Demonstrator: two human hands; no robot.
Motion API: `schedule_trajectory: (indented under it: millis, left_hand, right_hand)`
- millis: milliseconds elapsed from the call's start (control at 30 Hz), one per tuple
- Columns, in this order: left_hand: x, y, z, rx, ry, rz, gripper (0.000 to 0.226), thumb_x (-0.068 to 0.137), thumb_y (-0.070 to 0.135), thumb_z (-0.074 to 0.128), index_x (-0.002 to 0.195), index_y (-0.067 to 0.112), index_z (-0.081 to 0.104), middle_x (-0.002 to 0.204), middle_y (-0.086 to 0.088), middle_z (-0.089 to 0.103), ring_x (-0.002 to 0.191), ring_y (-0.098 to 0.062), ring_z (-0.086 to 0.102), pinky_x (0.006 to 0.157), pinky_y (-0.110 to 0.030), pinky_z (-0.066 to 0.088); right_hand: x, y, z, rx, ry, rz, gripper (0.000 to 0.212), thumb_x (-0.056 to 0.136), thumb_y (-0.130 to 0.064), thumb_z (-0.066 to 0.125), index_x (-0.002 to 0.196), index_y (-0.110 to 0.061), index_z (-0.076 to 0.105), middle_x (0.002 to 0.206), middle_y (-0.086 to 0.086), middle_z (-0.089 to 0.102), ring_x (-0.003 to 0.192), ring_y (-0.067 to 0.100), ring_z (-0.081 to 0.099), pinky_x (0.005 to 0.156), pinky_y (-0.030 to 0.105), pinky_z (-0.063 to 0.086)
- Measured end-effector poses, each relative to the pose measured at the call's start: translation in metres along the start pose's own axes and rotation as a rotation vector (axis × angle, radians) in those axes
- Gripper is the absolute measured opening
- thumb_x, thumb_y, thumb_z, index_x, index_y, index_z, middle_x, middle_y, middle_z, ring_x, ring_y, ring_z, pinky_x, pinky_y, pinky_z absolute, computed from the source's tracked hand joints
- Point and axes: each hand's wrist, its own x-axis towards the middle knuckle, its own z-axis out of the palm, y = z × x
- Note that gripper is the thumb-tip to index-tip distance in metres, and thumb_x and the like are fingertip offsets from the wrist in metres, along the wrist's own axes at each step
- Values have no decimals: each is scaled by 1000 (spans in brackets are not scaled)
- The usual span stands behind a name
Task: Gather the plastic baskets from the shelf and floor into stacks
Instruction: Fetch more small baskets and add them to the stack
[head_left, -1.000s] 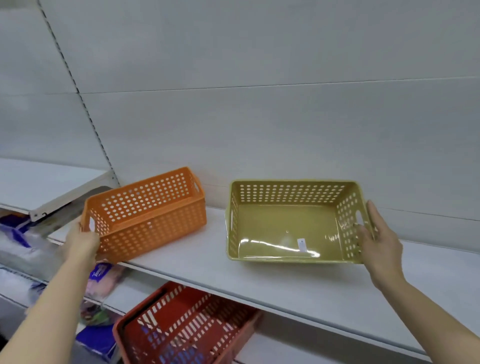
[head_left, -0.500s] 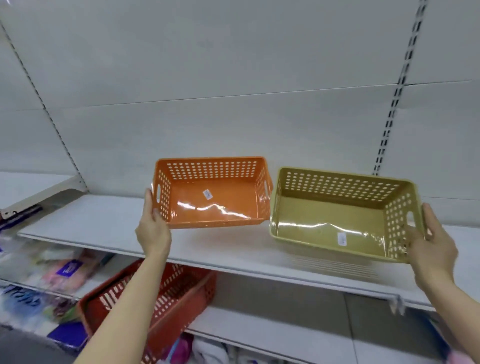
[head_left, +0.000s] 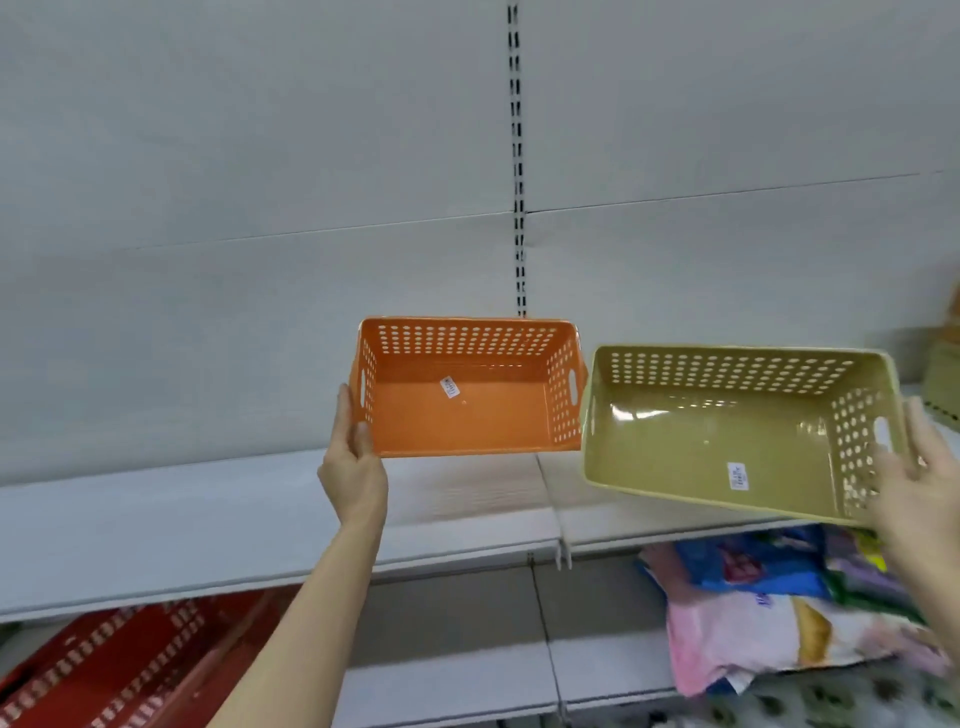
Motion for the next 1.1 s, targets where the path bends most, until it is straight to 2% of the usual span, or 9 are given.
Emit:
schedule_trajectory:
  millis: [133,233,300,433,600,733,867,1000,1100]
  left_hand:
    - [-26,25,49,13,-70,68,47,108,21,38,150,41,39,135,16,54,100,-2,53,100,-28,45]
    - [-41,40,75,12,-67,70,46,108,21,36,150,39,40,123,18,53,88,-4,53,87,-25,45]
    - [-51,55,96,-13,-59,75,46,108,21,37,150,38,40,129,17,54,96,-9,52,88,-26,46]
    - [-83,93,161,-80,-86,84,47,107,16,37,150,32,42,141,11,54,114,-11,54,98,-20,38]
    - [-140,149,244,-55,-75,155,47,103,15,40,148,27,47,134,-16,63,117,-37,60,103,-37,42]
    - [-179,187,315,-79,-59,154,50,100,21,39,146,34,48,138,-6,62,122,-32,60,107,-35,41]
    - [-215,232,369,-91,-41,179,49,102,23,36,148,39,44,134,-9,65,116,-35,62,105,-42,45]
    - [-246,277,421,-53,-44,177,50,103,18,37,149,37,43,125,-21,66,112,-42,60,100,-44,44]
    - [-256,305,463,-76,-33,199,50,104,18,36,149,38,42,126,-18,67,113,-40,61,101,-44,45]
  right_hand:
    - [13,-5,-52,-173,93,-73,54,89,-34,45,126,-72,36,142,-14,51,118,16,57,100,41,47]
    - [21,-4,-77,-151,125,-70,57,94,-17,49,132,-59,43,140,1,55,112,15,54,95,18,39]
    - [33,-2,-91,-78,134,-73,59,95,-4,48,143,-39,43,139,2,55,120,20,54,100,25,38]
    - [75,6,-144,37,170,-26,77,89,2,46,128,-63,39,143,-17,46,107,7,57,94,37,46]
    - [142,11,-231,192,207,-79,70,90,11,45,145,-32,40,146,-8,45,130,15,48,111,45,37]
    - [197,13,-296,267,318,-93,69,92,6,49,121,-58,53,140,-3,55,119,14,57,105,42,44]
    - [252,13,-339,298,388,-147,59,94,6,48,143,-26,45,130,-16,55,115,6,59,98,23,45]
    - [310,14,-366,321,408,-182,62,95,3,50,140,-38,43,140,-5,54,119,6,58,104,31,44]
    - [359,7,-382,353,420,-217,59,96,4,48,144,-29,41,144,-3,50,124,8,54,106,35,42]
